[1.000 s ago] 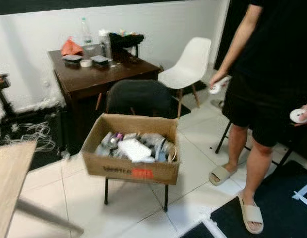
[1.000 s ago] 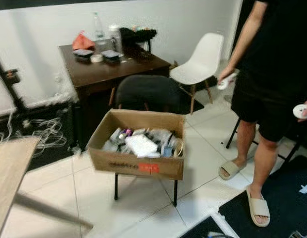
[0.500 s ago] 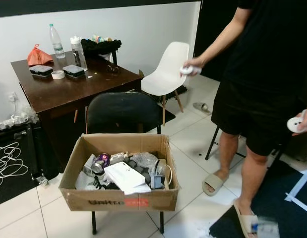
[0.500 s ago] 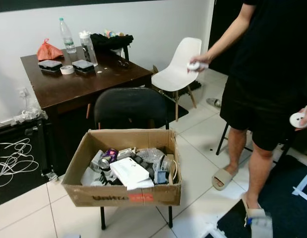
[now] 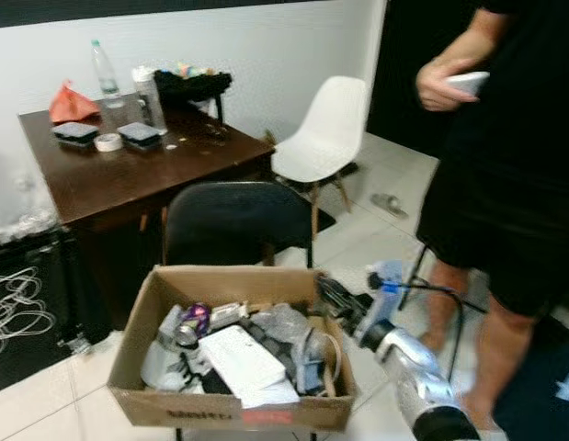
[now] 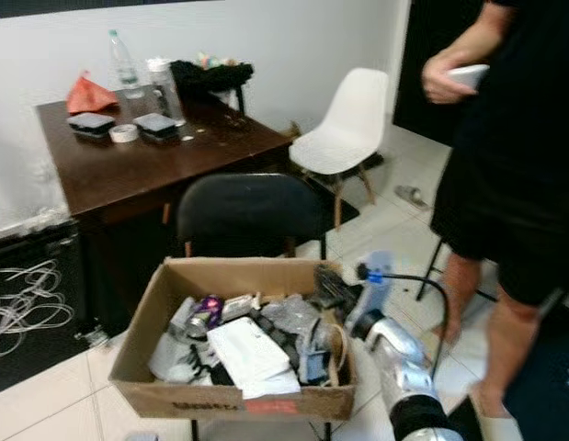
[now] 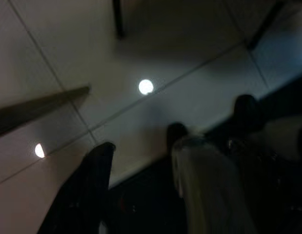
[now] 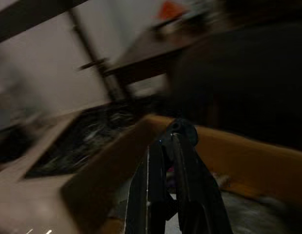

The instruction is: Picking trash to rubbish bin

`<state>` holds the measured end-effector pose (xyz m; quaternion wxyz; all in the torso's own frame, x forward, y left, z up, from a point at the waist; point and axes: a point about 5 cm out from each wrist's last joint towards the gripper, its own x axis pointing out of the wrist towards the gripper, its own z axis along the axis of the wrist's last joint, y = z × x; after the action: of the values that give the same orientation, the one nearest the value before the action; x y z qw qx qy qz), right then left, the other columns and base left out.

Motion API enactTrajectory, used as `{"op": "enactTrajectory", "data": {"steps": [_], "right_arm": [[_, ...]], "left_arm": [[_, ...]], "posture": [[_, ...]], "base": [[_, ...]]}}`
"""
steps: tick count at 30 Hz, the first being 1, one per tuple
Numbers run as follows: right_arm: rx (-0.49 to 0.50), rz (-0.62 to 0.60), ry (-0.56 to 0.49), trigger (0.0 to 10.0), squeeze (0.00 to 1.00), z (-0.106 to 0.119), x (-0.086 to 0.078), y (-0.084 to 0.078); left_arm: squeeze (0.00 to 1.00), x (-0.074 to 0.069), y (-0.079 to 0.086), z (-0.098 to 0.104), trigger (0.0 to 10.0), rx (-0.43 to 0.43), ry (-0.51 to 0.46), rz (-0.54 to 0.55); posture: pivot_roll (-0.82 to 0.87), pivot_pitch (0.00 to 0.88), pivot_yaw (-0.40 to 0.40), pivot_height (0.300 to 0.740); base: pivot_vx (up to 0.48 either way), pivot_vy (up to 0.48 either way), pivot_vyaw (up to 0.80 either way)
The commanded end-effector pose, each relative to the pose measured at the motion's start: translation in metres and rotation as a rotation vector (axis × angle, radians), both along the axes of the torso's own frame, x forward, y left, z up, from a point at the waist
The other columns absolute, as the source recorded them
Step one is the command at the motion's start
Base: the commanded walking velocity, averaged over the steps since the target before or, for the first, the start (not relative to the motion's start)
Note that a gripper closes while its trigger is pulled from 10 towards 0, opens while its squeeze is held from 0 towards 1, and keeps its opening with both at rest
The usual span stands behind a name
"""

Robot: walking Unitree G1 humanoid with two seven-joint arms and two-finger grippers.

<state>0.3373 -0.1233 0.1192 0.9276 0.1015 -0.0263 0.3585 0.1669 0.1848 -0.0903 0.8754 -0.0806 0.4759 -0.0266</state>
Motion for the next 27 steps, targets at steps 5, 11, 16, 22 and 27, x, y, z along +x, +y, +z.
{"op": "enactTrajectory", "data": {"steps": [5, 11, 16, 22, 27], "right_arm": [[-0.207, -0.107, 0.064, 10.0, 0.0, -0.022, 0.009, 0.006], [-0.195, -0.19, 0.085, 10.0, 0.0, -0.017, 0.015, 0.0], [-0.153, -0.257, 0.049, 10.0, 0.0, 0.0, 0.025, 0.0], [-0.133, -0.243, 0.032, 10.0, 0.0, 0.004, 0.029, 0.007], [-0.131, -0.257, 0.027, 10.0, 1.0, 0.005, 0.029, 0.01]], "left_arm": [[0.0, -0.012, -0.002, -0.005, 10.0, -0.018, 0.04, 0.015], [0.0, -0.017, -0.002, -0.007, 10.0, -0.005, 0.057, -0.013], [0.0, -0.02, -0.001, -0.008, 10.0, 0.0, 0.063, -0.018], [0.0, -0.023, 0.0, -0.009, 10.0, 0.005, 0.069, -0.023], [0.0, -0.024, 0.001, -0.009, 10.0, 0.003, 0.068, -0.016]], "posture": [[-0.15, 0.087, 0.07, 0.74], [-0.15, 0.099, 0.074, 0.74], [-0.15, 0.11, 0.077, 0.74], [-0.15, 0.11, 0.076, 0.74], [-0.14, 0.108, 0.076, 0.74]], "base": [[0.0, 0.0, 0.0], [0.0, 0.0, 0.0], [0.0, 0.0, 0.0], [0.0, 0.0, 0.0], [0.0, 0.0, 0.0]]}}
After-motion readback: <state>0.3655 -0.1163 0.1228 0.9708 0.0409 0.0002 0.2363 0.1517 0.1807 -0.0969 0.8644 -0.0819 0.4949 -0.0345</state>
